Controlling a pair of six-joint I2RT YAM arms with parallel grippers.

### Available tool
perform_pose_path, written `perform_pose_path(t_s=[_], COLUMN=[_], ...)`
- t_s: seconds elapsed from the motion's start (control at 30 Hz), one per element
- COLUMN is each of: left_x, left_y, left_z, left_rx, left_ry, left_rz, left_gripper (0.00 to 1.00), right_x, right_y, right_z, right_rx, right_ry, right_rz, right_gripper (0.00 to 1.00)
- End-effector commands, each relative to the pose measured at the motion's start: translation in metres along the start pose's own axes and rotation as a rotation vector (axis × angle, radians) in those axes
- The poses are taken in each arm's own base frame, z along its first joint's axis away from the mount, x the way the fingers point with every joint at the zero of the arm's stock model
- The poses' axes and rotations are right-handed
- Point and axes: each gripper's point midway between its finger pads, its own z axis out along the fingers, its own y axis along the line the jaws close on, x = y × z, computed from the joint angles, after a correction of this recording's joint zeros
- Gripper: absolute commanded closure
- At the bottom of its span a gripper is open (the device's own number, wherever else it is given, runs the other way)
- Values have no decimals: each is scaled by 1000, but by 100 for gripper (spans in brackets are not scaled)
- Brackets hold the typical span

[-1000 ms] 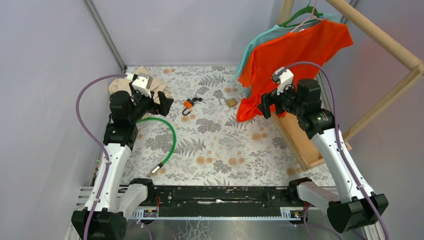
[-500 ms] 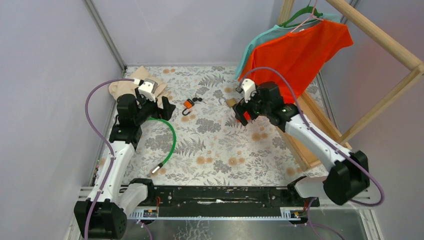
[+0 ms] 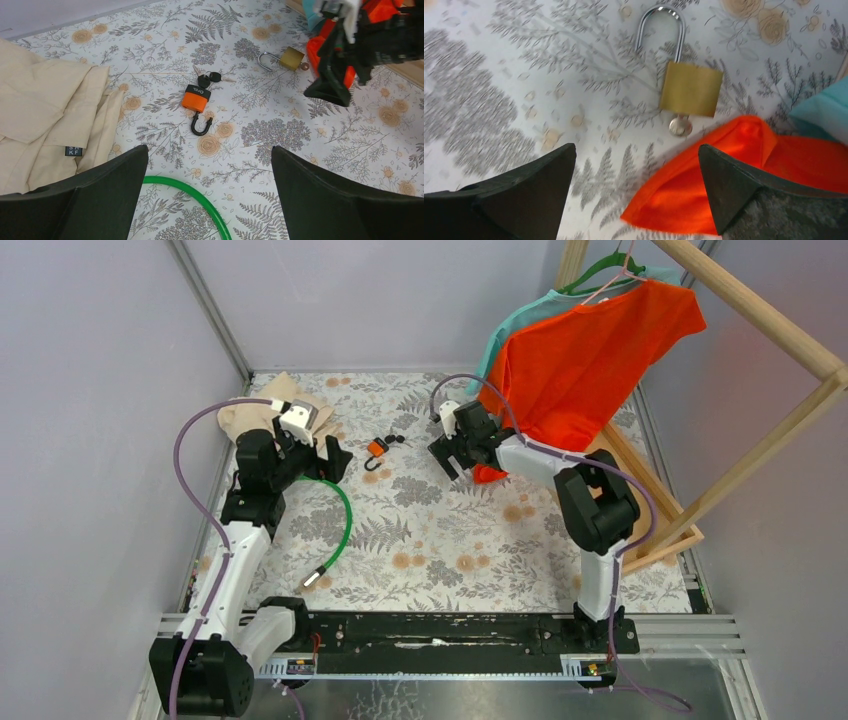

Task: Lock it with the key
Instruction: Pick up the lock from the center of the board.

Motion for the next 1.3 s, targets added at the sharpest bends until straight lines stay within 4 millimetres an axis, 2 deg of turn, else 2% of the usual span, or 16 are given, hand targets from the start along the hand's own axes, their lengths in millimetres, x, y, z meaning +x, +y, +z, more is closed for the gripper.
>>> perform_pose_path(t_s=[0.0,0.17,0.33,0.57,0.6,0.67,1.0,1.13,1.27], left_x=[-16,-15,-14,-12,-12,-11,-11,-13,-13], left_y=[0,-1,-1,-2,-2,-2,-1,1,1], left_z=[-1,-1,-1,0,0,0,0,-1,0], left_rx=[9,13,17,21,21,22,17,3,3], left_ry=[-66,-65,-61,-57,-58,-55,-55,-58,-60], left_rz=[43,39,38,39,40,39,30,24,22], left_gripper=[0,0,0,0,0,0,0,0,0], right_x=[-30,-28,-31,-13,-20,-20,-4,8,4], right_y=[-26,-33,-46,-47,-49,-50,-45,-50,-45], right_z=[17,37,44,56,56,58,67,60,42], right_rx=[110,85,65,-11,-13,-22,-65,-13,-34], right_ry=[-45,-15,-17,44,31,31,65,61,37], right_rz=[10,39,75,116,121,133,140,130,113], right_gripper=[0,1,2,8,10,13,33,41,59])
